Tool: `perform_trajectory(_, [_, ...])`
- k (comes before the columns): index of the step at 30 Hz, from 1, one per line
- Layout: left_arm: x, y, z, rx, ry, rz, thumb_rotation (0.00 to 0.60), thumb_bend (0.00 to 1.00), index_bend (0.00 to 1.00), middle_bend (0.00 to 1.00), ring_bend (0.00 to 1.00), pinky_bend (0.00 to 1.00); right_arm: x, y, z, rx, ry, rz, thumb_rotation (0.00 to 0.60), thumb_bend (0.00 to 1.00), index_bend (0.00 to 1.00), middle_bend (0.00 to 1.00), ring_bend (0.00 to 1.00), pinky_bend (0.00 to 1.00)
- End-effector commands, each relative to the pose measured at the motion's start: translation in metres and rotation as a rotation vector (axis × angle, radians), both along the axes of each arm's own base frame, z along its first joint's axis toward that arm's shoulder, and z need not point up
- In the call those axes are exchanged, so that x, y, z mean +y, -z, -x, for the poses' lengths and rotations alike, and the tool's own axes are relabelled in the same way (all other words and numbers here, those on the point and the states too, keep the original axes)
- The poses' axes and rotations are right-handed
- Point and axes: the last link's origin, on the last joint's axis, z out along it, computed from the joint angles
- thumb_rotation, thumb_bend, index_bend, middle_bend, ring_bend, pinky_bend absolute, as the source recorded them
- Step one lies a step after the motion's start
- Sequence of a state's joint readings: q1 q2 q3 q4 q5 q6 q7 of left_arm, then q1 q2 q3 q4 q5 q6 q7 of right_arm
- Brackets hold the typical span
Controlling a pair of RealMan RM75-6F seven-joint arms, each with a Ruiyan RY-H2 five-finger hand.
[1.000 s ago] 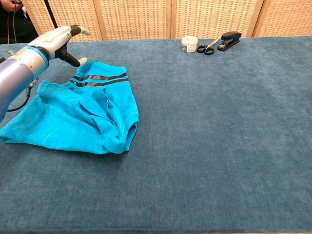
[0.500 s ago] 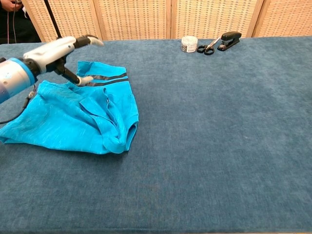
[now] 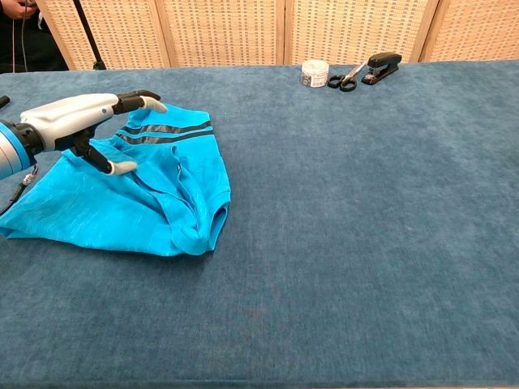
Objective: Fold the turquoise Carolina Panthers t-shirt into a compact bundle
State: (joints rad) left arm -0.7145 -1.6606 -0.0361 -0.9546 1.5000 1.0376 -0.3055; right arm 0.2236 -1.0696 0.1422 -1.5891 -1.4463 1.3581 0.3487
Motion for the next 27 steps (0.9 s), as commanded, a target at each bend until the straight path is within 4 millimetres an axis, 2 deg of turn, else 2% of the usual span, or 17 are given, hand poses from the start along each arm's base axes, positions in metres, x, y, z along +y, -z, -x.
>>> perform_trajectory(1, [0.001,0.002,0.000,0.012,0.005,-0.004,0.600,0.33,0.00,0.00,0.00,0.00,0.000,0.000,0.000,0.001,0.000,0.000,0.600,0.00,0.00,0.00,0.00,0.00])
perform_trajectory(12, [0.007,0.016,-0.002,0.052,0.027,-0.008,0.600,0.33,0.00,0.00,0.00,0.00,0.000,0.001,0.000,0.004,0.000,-0.002,0.600,0.00,0.00,0.00,0.00,0.00])
perform_trajectory(27, [0.000,0.010,0.012,0.104,0.069,0.021,0.600,0.36,0.01,0.00,0.00,0.00,0.000,-0.001,0.001,-0.003,0.003,0.004,0.600,0.00,0.00,0.00,0.00,0.00])
